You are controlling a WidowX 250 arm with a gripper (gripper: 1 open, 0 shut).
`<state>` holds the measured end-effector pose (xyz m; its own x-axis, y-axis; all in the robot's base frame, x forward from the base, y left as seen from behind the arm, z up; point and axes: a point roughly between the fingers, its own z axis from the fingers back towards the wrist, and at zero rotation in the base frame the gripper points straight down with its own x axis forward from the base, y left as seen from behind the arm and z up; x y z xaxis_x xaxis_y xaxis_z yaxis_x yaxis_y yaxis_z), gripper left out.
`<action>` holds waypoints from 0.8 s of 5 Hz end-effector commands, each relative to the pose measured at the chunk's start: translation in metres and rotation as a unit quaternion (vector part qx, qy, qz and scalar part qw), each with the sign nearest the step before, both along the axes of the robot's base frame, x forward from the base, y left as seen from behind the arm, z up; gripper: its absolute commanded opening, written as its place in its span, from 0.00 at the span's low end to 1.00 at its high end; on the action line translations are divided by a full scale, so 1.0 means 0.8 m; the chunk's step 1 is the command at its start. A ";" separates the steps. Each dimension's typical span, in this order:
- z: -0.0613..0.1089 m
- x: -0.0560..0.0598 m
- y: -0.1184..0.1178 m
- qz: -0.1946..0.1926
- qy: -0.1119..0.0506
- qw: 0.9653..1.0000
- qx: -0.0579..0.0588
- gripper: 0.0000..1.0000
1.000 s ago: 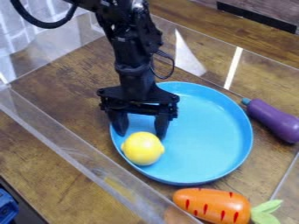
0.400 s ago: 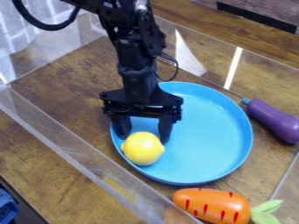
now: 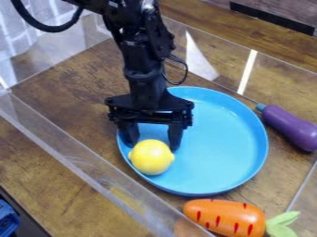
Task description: Remove the lemon from the blue tray and put it on the table
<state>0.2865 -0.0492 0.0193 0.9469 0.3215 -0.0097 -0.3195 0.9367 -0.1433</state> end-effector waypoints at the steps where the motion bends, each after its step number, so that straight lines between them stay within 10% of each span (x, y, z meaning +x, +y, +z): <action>1: -0.018 -0.010 -0.009 -0.024 0.030 0.999 0.000 1.00; 4: -0.021 0.007 -0.002 -0.049 0.028 0.998 -0.005 1.00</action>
